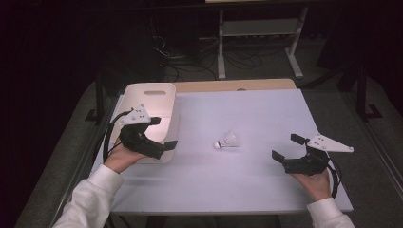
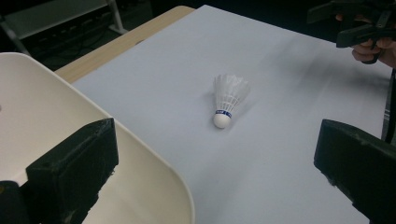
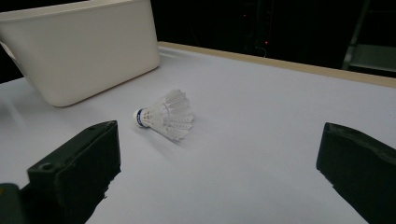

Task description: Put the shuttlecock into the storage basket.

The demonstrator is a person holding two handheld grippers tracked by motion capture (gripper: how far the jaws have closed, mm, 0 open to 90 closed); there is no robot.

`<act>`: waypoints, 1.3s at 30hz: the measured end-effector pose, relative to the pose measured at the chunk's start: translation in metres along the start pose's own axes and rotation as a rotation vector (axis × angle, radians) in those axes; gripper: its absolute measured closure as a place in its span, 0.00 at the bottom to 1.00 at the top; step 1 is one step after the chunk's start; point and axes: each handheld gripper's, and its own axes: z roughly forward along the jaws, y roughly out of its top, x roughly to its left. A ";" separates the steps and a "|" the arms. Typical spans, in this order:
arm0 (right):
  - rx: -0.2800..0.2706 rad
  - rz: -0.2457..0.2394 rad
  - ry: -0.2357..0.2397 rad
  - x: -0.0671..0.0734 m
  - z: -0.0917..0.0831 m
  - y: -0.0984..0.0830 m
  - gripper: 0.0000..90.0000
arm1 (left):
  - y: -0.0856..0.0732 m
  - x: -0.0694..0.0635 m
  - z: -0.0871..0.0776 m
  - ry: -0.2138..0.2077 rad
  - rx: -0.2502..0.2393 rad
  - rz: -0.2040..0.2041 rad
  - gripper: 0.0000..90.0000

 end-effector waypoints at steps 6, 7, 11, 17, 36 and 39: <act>-0.008 0.010 0.002 -0.003 -0.002 0.000 0.00 | 0.008 0.002 0.007 -0.005 0.028 0.011 0.00; -0.010 0.008 0.000 -0.003 -0.002 0.000 0.00 | 0.009 0.003 0.008 -0.006 0.035 0.018 0.00; -0.019 0.016 0.003 -0.003 -0.004 0.000 0.00 | 0.013 0.003 0.014 -0.016 0.047 0.013 0.00; -0.025 0.017 0.000 -0.004 -0.005 0.000 0.00 | 0.019 0.001 0.025 -0.039 0.079 0.023 0.00; -0.043 0.034 0.015 -0.006 -0.007 0.000 0.00 | 0.031 0.004 0.050 -0.085 0.173 0.066 0.00; -0.045 0.038 0.018 -0.006 -0.007 0.000 0.00 | 0.032 0.004 0.054 -0.088 0.178 0.060 0.00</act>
